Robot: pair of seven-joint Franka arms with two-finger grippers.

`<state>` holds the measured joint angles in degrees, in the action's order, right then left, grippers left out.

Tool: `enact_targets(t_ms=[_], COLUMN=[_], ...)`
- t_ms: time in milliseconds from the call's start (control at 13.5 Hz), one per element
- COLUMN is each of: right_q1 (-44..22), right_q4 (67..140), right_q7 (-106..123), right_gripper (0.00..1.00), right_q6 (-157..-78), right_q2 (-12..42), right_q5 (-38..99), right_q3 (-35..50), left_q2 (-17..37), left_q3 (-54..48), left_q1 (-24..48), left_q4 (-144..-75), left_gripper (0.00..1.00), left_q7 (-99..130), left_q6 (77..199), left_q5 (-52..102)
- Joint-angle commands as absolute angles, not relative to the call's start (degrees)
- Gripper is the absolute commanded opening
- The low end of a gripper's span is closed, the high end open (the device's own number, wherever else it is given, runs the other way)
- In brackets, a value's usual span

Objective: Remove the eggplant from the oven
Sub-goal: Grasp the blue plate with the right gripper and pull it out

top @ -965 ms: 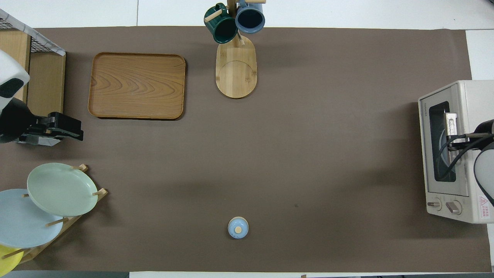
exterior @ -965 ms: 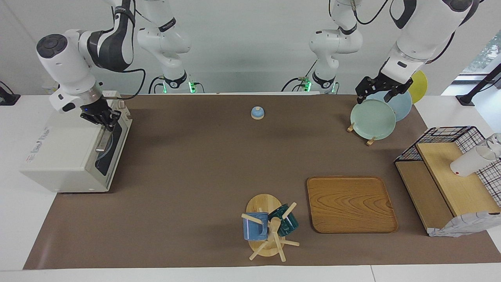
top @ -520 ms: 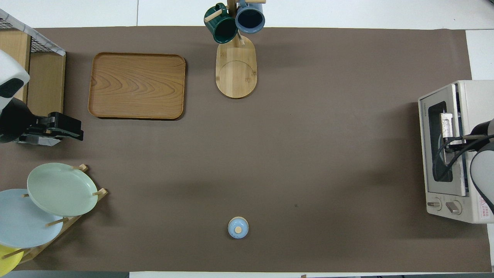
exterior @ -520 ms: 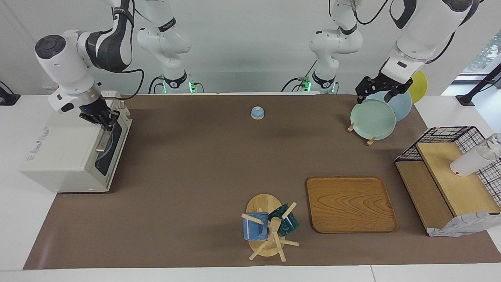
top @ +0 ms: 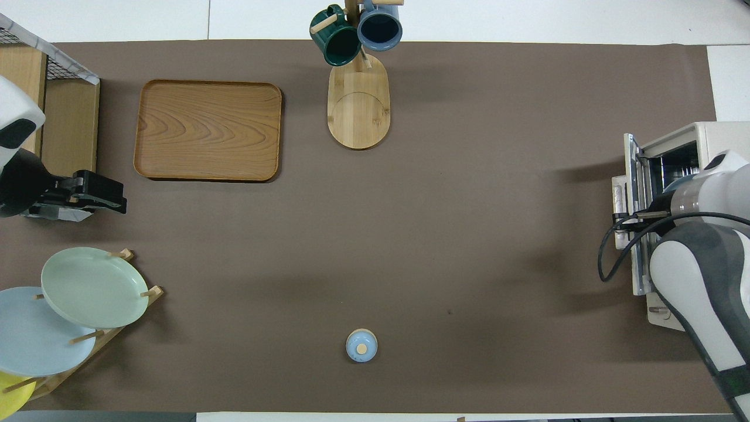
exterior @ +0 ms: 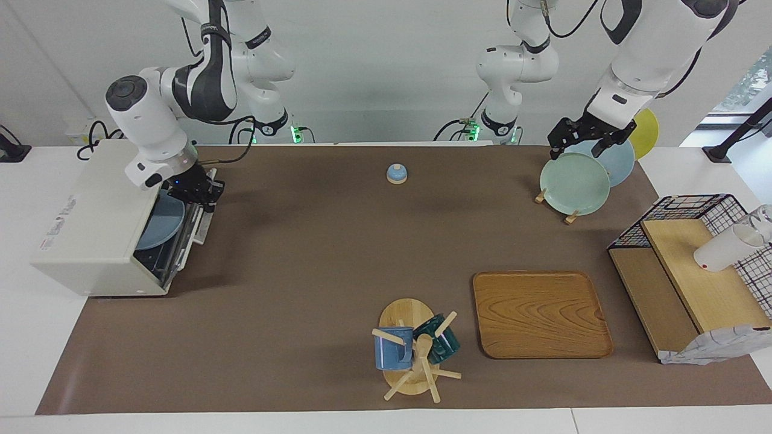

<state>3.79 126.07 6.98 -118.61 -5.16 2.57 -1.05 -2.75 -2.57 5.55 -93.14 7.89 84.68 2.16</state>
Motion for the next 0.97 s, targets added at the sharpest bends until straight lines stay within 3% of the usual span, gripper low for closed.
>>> enact_targets(t_ms=[0,223,891], right_q1=[3.0,0.4,0.0], right_q4=[126.8,129.8,132.0], right_q7=[6.3,3.2,-0.4], right_gripper=[0.00,0.00,0.00], right_q6=[-126.4,-134.4,-139.2], right_q2=[-0.2,1.5,6.3], right_q5=[2.5,2.5,2.8], right_q3=[-1.5,-1.5,-1.1], left_q2=[-3.3,-3.3,-3.3], left_q3=[-2.6,-2.6,-2.6], left_q1=[5.4,5.4,5.4], left_q4=[-93.2,-93.2,-93.2], left_gripper=[1.00,1.00,1.00], left_q7=[7.9,7.9,7.9], left_q6=[84.6,84.6,84.6], left_q5=[0.9,0.9,0.9])
